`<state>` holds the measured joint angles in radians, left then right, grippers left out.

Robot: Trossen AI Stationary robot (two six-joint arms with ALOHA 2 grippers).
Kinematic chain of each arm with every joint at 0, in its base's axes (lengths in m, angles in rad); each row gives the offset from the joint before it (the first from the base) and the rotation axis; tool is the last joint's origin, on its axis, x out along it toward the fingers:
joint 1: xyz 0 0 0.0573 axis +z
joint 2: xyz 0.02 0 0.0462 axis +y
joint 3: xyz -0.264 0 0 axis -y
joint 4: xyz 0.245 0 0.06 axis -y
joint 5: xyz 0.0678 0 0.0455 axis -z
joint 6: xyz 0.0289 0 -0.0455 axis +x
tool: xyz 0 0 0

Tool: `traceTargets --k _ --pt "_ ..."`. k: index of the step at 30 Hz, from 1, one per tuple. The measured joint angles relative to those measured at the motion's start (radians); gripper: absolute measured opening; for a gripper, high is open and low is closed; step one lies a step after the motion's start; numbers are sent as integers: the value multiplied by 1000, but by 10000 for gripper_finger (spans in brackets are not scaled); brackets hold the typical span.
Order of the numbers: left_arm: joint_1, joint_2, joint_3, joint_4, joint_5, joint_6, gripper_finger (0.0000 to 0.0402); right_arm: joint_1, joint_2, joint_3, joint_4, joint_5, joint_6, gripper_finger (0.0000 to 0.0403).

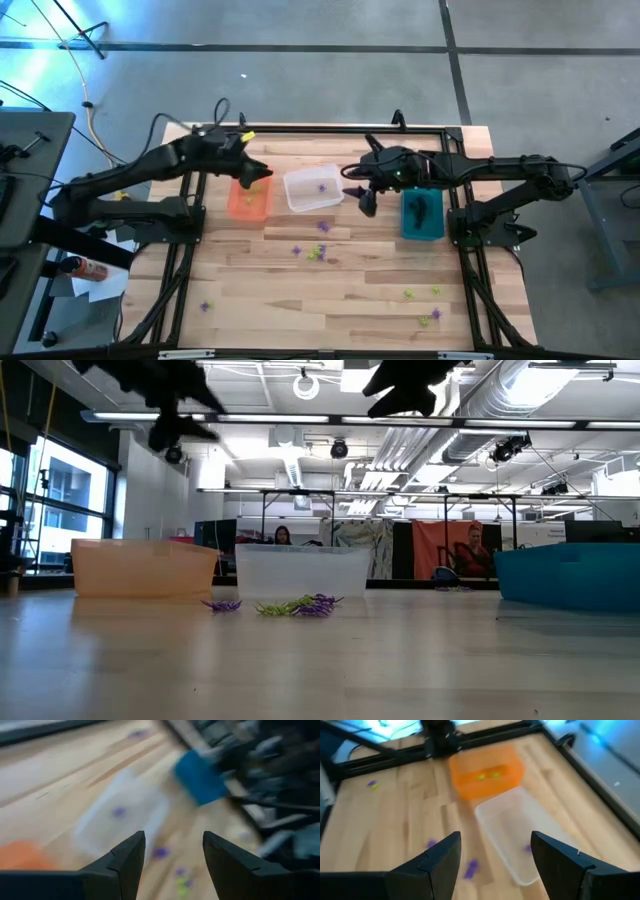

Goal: Sort Halloween decoration
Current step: Put the green spider toy into the orange bin

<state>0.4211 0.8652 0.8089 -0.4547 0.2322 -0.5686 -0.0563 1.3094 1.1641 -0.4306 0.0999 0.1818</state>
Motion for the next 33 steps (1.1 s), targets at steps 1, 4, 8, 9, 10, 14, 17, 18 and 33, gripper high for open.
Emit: traceTargets --k 1,4,8,9,10,14,17,18,33 --pt "-32 -22 0 21 -3 -6 184 0 0 0 -11 -18 2 236" --pt "-132 -66 0 48 -41 -37 184 0 0 0 -54 -80 3 236" --pt "-233 -85 0 43 -120 -81 184 7 0 0 -137 -150 26 236" --pt "-254 -86 0 44 -143 -97 184 12 0 0 -158 -162 34 236" --pt "-271 -85 0 43 -168 -113 184 19 0 0 -180 -171 52 236" --pt "-326 -64 0 42 -282 -172 184 74 0 0 -288 -189 198 236" --pt "-351 -48 -1 44 -326 -189 184 148 0 0 -389 -190 382 236" --pt "-356 -42 -1 42 -334 -188 184 178 0 0 -423 -190 454 236" --pt "-364 3 -1 33 -307 -67 184 671 284 0 -543 -333 1598 236"
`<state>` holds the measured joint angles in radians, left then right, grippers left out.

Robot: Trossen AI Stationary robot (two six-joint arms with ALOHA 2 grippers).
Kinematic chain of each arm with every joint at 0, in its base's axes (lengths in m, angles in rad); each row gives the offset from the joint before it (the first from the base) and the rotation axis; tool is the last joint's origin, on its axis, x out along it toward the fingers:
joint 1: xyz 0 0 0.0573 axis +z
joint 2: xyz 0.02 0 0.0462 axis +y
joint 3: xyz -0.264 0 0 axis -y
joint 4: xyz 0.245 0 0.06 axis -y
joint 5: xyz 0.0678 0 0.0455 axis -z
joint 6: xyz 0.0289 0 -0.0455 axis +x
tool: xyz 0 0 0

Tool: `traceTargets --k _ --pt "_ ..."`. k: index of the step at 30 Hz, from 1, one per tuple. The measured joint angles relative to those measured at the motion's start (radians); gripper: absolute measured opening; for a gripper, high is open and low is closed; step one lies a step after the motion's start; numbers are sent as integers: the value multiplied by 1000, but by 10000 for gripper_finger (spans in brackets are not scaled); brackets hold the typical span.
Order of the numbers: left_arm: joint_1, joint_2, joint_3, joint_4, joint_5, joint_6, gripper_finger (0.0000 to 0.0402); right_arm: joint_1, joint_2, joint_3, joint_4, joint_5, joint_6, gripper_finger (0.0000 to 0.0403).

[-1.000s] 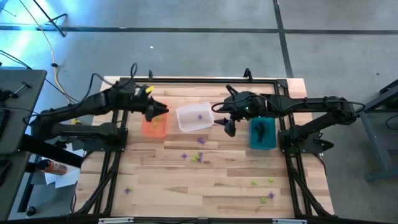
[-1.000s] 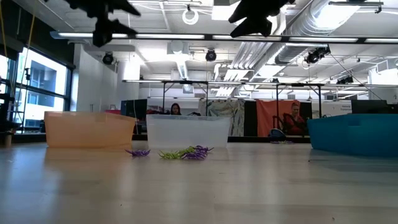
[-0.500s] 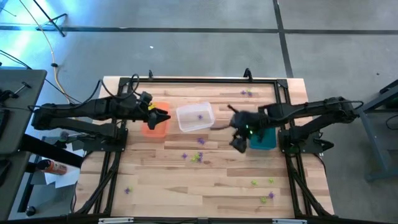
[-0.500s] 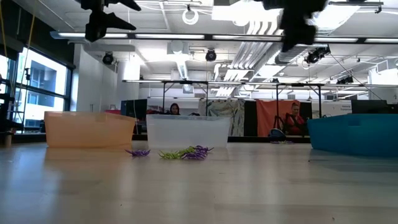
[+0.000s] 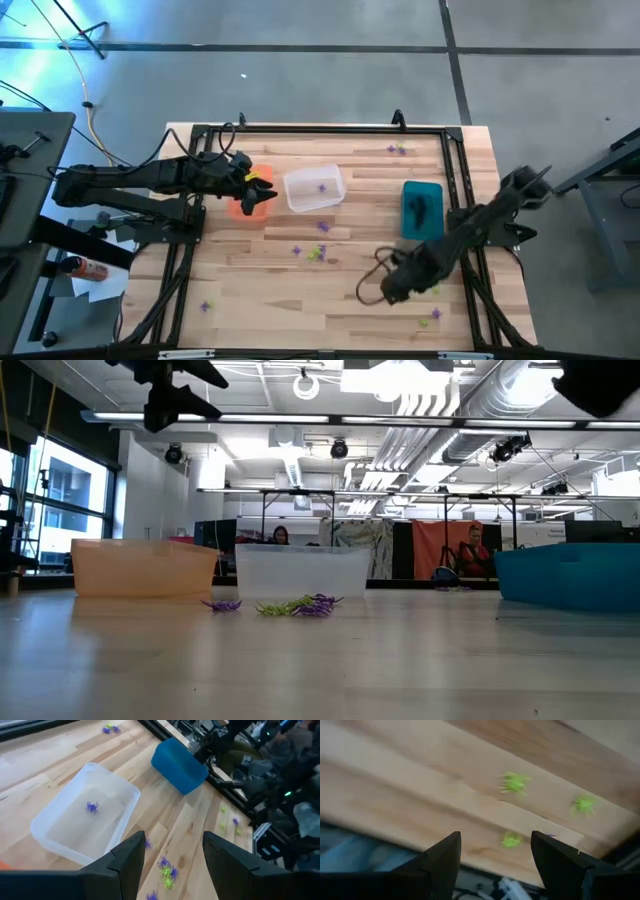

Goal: Sort Halloween decoration
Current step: Put the green spider toy into the orange bin

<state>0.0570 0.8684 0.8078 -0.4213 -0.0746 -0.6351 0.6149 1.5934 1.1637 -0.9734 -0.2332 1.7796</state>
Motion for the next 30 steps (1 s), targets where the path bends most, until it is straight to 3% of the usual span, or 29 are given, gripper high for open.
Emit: traceTargets --k 10,19,30 --pt "0 0 0 1 10 27 184 38 251 0 18 2 98 236" --pt "0 0 0 1 9 27 184 40 288 -8 22 25 63 228" --pt "0 0 0 1 10 11 184 38 281 -82 125 0 22 103"
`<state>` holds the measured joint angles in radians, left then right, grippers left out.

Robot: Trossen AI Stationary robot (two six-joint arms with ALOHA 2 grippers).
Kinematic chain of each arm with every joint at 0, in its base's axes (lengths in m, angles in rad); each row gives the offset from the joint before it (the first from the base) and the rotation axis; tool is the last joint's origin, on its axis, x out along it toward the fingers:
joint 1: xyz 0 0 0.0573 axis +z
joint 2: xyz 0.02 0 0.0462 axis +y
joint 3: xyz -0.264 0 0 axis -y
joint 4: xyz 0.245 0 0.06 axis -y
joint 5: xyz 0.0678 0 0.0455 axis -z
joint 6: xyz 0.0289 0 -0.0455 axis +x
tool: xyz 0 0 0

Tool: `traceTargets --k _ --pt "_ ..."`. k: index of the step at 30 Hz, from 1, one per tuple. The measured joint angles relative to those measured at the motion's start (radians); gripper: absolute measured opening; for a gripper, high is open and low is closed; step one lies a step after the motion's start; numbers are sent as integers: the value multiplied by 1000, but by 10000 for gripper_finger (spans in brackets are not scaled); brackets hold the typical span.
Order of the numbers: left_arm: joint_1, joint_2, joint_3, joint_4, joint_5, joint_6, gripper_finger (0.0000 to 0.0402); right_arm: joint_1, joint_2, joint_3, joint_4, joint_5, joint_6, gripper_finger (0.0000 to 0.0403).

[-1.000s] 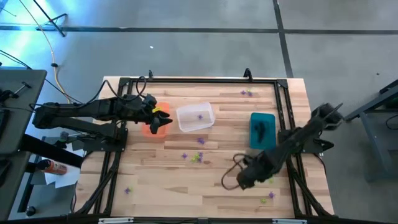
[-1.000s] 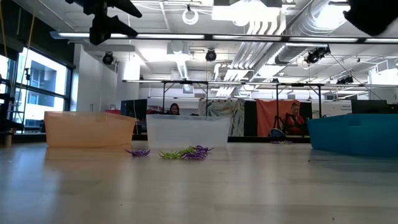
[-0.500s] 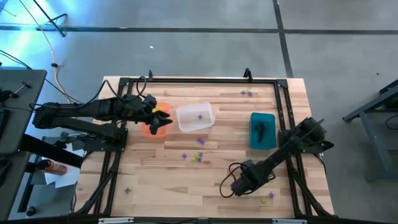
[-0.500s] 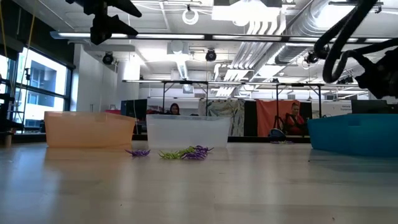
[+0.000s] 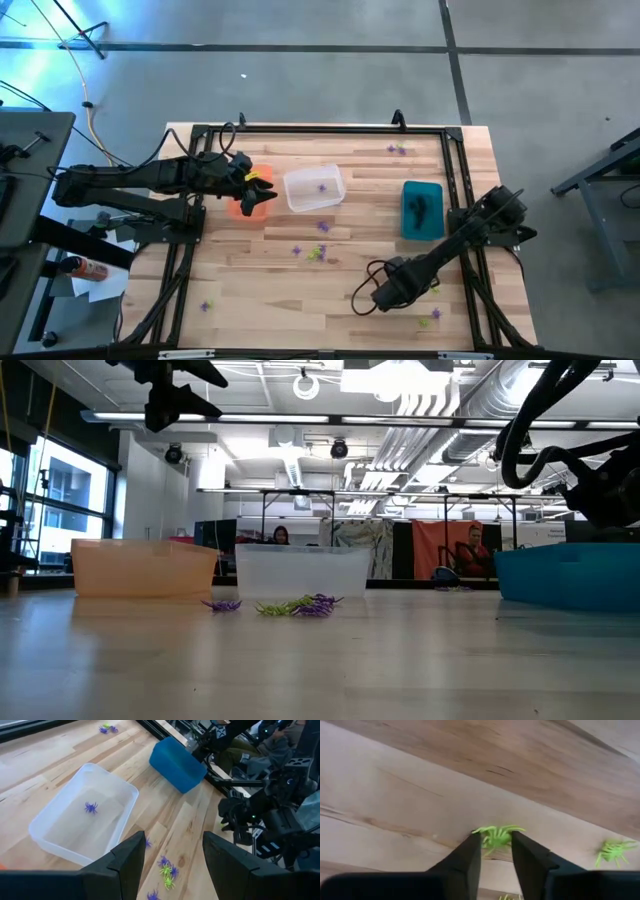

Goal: Sort Halloween decoration
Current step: Put the green spider toy into the orange bin

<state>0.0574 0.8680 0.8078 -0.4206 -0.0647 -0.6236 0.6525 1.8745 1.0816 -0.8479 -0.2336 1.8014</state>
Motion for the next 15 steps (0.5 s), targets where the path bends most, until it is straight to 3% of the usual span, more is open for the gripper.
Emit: traceTargets --k 7,15 --pt "0 0 0 16 0 0 184 3 -6 29 -29 21 -66 10" --pt "2 0 0 150 1 49 184 18 -124 36 -108 87 -134 0"
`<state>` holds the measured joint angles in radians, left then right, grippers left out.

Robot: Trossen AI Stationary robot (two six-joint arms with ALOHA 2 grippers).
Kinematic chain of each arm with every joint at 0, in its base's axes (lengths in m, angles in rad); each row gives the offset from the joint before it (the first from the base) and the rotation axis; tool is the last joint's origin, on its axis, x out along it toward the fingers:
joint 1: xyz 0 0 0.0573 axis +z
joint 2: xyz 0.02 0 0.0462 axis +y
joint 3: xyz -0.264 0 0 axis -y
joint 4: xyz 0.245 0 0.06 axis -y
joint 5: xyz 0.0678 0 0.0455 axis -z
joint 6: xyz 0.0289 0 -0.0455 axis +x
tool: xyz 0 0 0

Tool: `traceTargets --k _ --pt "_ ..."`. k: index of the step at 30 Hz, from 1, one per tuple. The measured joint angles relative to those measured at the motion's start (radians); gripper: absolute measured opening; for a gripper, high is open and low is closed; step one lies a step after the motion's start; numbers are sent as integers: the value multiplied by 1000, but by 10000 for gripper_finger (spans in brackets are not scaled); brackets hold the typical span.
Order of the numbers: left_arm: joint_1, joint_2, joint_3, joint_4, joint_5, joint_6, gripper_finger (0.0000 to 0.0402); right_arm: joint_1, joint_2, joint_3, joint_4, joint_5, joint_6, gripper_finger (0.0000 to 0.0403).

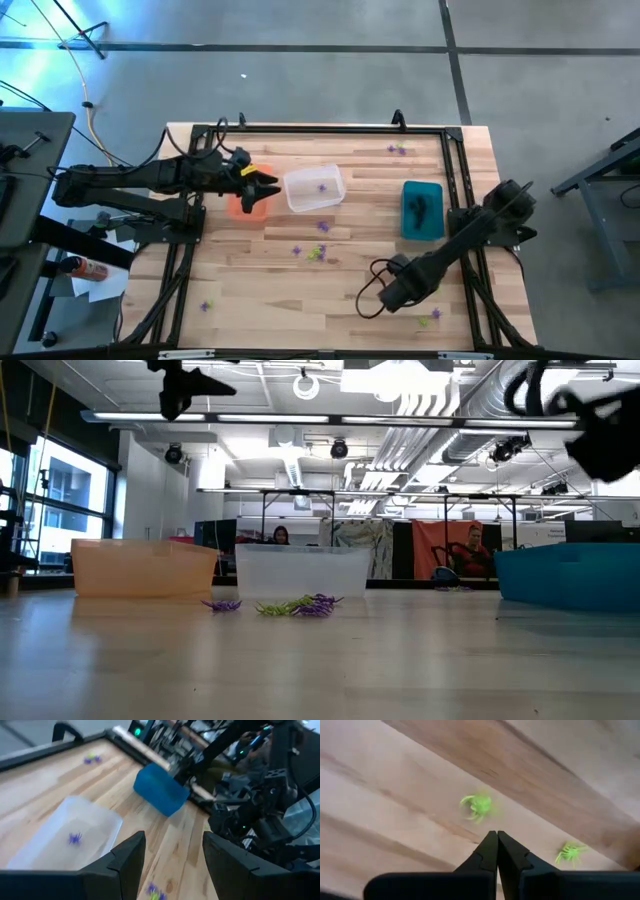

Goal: Sort Halloween decoration
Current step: Put the green spider toy into the orange bin

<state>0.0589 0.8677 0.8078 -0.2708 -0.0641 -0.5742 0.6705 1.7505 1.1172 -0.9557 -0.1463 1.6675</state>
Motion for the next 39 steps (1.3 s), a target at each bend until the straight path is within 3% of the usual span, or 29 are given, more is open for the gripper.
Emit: traceTargets --k 10,17,28,39 --pt "0 0 0 38 0 37 184 27 -216 2 -5 165 66 0" --pt "0 0 0 36 0 37 184 45 -185 -47 181 110 97 10" --pt "0 0 0 36 0 36 184 37 -147 -173 264 13 65 116" --pt "0 0 0 37 -12 27 184 30 -146 -232 326 14 8 96"
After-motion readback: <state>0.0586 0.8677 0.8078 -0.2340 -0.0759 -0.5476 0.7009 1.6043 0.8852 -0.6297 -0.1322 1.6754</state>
